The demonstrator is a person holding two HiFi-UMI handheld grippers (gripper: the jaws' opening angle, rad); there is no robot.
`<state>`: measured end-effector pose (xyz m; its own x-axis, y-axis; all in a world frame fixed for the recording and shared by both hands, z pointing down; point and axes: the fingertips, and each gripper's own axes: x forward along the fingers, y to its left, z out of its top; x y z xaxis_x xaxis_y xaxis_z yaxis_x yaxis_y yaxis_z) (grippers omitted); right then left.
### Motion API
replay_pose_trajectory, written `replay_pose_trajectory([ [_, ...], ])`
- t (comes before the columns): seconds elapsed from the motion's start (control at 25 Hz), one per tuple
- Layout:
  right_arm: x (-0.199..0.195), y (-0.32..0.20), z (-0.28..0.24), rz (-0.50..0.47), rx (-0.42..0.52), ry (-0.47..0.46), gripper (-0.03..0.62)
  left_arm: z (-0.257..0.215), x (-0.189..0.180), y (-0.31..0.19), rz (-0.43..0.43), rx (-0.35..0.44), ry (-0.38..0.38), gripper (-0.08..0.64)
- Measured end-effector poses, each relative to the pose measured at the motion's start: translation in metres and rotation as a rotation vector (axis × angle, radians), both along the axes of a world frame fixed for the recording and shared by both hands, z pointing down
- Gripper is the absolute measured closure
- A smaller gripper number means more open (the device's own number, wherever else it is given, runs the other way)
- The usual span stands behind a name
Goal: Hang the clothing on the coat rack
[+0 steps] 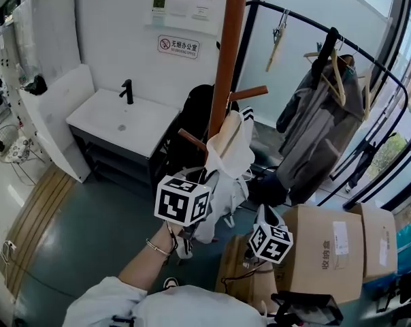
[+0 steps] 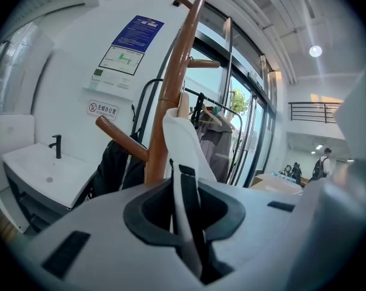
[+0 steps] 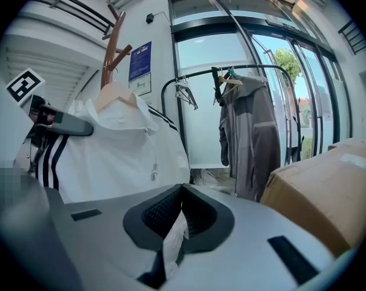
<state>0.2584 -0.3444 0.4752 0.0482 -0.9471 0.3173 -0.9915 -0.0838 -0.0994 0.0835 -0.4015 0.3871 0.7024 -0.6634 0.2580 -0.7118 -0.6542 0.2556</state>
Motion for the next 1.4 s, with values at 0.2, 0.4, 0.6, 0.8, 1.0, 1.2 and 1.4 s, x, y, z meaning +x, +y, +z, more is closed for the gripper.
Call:
replay_pose_trajectory([
  [0.2,-0.007,-0.004,0.001,-0.021,-0.002,-0.006,0.569,0.006,-0.001,0.006,-0.004,0.030,-0.012,0.495],
  [0.4,-0.017,-0.007,0.004,-0.048,-0.002,-0.015,0.569,0.012,-0.007,0.013,-0.017,0.085,-0.044,0.460],
  [0.6,-0.029,-0.007,0.008,-0.077,-0.008,-0.021,0.569,0.016,-0.010,0.021,-0.006,0.067,-0.003,0.416],
  [0.8,-0.036,-0.006,0.008,-0.101,-0.011,-0.024,0.569,0.011,-0.017,0.029,-0.015,0.103,-0.004,0.408],
  [1.0,-0.038,-0.003,0.010,-0.120,-0.015,-0.027,0.569,0.000,-0.021,0.040,-0.013,0.147,0.037,0.385],
  [1.2,-0.044,-0.002,0.011,-0.144,-0.016,-0.032,0.569,-0.012,-0.028,0.053,-0.018,0.190,0.074,0.377],
  [1.4,-0.050,-0.003,0.012,-0.170,-0.016,-0.032,0.569,-0.030,-0.041,0.069,-0.026,0.245,0.150,0.377],
])
